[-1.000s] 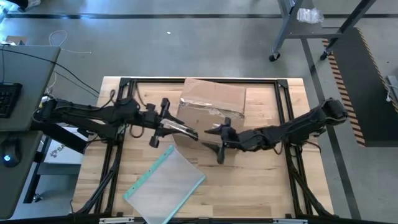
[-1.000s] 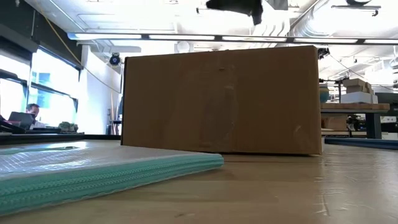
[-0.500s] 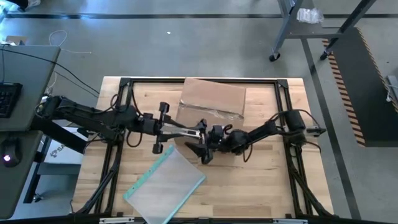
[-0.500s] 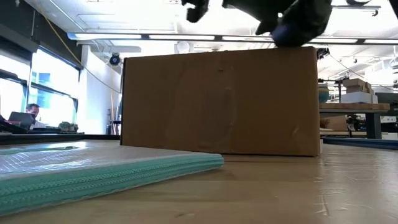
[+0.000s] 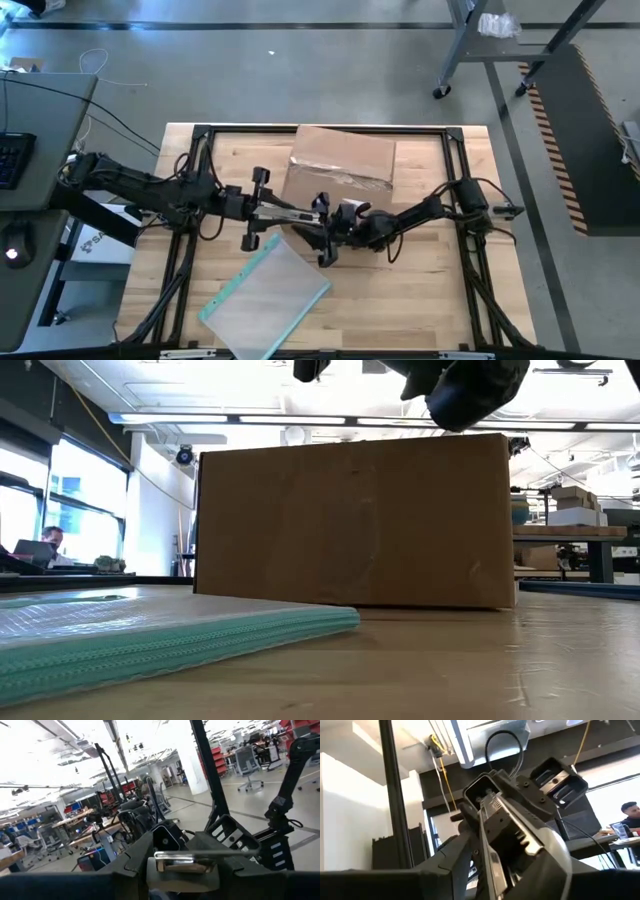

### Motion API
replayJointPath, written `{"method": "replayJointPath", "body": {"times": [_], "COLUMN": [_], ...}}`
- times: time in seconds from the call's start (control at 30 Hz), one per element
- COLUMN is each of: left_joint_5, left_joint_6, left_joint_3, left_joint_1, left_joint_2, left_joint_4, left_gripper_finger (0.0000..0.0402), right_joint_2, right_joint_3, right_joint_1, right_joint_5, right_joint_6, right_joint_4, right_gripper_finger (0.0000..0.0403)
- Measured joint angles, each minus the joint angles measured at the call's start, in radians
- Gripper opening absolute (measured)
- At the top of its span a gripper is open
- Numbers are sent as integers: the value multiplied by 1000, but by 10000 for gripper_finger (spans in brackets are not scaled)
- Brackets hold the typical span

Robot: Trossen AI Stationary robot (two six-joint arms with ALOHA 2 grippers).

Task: Unpack boxes
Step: Open the cardboard box using the black cutter

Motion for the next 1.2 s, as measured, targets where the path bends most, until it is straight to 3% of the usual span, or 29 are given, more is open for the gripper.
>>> {"method": "replayJointPath", "body": {"times": [0.3, 0.43, 0.53, 0.63, 0.77, 0.9, 1.13, 1.2], "left_joint_5": [-111, -212, -218, -181, -188, -194, -198, -207], "left_joint_6": [44, 142, 198, 256, 269, 260, 234, 216], "left_joint_3": [1, -1, -2, -2, -2, -2, -1, -1], "left_joint_1": [-53, -79, -84, -90, -97, -98, -98, -99], "left_joint_2": [0, -12, -31, -41, -39, -40, -40, -40], "left_joint_4": [-32, -40, -53, -70, -85, -103, -123, -127], "left_gripper_finger": [108, 108, 108, 108, 108, 108, 109, 114], "right_joint_2": [-2, -9, -9, -9, -9, -9, -8, -8], "right_joint_3": [0, 2, 3, 3, 3, 3, 3, 3], "right_joint_1": [-9, -13, -24, -37, -43, -43, -42, -40], "right_joint_5": [4, 32, 53, 8, -2, 4, -3, -9], "right_joint_6": [-1, 70, 168, 204, 201, 180, 171, 169], "right_joint_4": [9, 7, -17, -29, -23, -17, 8, 7], "right_gripper_finger": [142, 190, 236, 271, 280, 245, 102, 85]}}
